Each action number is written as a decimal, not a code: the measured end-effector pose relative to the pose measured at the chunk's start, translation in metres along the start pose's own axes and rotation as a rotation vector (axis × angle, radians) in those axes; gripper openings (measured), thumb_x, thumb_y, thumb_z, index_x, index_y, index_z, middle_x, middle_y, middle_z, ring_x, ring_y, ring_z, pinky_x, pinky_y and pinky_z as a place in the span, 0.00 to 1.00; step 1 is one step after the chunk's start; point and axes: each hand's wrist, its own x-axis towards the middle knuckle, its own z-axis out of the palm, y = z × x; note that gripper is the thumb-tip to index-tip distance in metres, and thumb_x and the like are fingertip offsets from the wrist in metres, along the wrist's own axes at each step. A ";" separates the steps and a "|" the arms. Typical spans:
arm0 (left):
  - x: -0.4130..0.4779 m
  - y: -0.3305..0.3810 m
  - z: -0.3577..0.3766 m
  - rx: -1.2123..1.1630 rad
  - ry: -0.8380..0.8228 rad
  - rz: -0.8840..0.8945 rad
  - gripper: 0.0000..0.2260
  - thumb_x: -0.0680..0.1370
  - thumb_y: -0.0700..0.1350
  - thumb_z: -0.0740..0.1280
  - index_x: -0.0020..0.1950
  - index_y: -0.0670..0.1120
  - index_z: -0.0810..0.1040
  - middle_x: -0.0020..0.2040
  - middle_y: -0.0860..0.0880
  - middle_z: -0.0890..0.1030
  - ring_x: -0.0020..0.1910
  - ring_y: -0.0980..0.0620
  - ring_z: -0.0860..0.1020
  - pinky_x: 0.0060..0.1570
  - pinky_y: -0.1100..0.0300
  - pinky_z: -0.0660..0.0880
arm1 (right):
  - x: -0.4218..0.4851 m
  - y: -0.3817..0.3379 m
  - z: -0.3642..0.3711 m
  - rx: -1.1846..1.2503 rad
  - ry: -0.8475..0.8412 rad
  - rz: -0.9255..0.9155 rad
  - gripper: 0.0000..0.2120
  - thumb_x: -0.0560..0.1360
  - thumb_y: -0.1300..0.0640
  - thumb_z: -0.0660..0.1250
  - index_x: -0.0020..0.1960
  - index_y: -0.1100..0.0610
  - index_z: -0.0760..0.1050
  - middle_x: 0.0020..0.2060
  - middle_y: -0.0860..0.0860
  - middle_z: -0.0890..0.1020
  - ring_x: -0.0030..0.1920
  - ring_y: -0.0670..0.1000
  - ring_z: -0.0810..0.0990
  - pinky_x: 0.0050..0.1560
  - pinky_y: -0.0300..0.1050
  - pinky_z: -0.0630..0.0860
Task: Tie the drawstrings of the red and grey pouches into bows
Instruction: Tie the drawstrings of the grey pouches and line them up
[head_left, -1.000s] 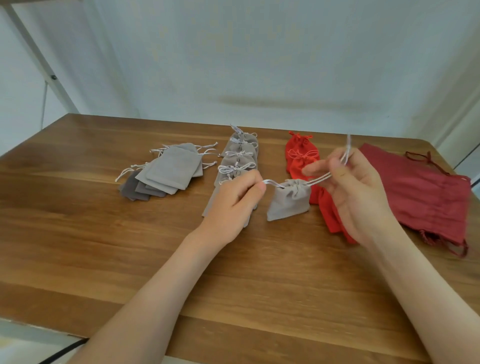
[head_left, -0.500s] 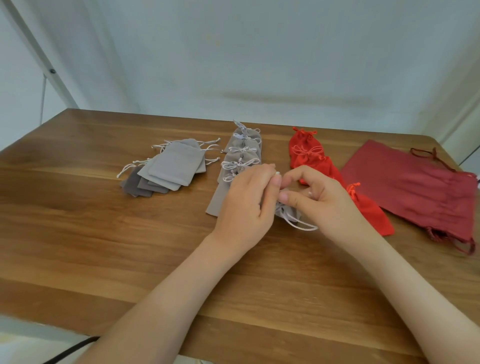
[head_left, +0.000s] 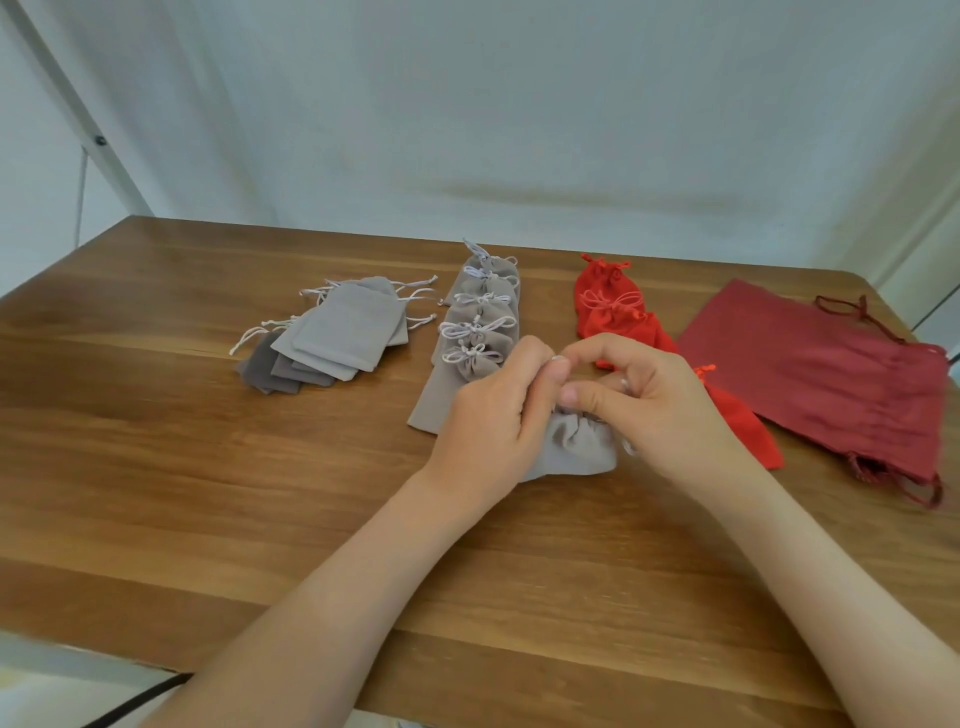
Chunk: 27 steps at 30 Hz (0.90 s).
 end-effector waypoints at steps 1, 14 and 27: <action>0.000 0.000 0.001 -0.001 -0.033 -0.012 0.10 0.81 0.54 0.52 0.44 0.51 0.65 0.29 0.52 0.70 0.32 0.51 0.73 0.28 0.65 0.65 | 0.000 0.001 0.000 -0.008 0.003 0.008 0.05 0.74 0.70 0.65 0.49 0.64 0.75 0.18 0.39 0.74 0.21 0.36 0.73 0.26 0.25 0.65; 0.003 0.001 0.001 -0.283 -0.025 -0.237 0.15 0.80 0.51 0.55 0.33 0.50 0.66 0.29 0.56 0.66 0.29 0.59 0.65 0.31 0.66 0.62 | 0.001 0.008 0.004 -0.054 0.091 -0.034 0.02 0.75 0.64 0.67 0.45 0.63 0.77 0.22 0.41 0.77 0.22 0.39 0.72 0.27 0.28 0.64; 0.008 0.003 0.000 -0.399 0.028 -0.247 0.11 0.81 0.45 0.57 0.38 0.49 0.67 0.31 0.58 0.66 0.31 0.61 0.65 0.34 0.69 0.63 | 0.001 0.011 0.005 -0.126 -0.168 0.035 0.12 0.73 0.53 0.70 0.44 0.63 0.78 0.34 0.61 0.80 0.35 0.49 0.74 0.39 0.44 0.69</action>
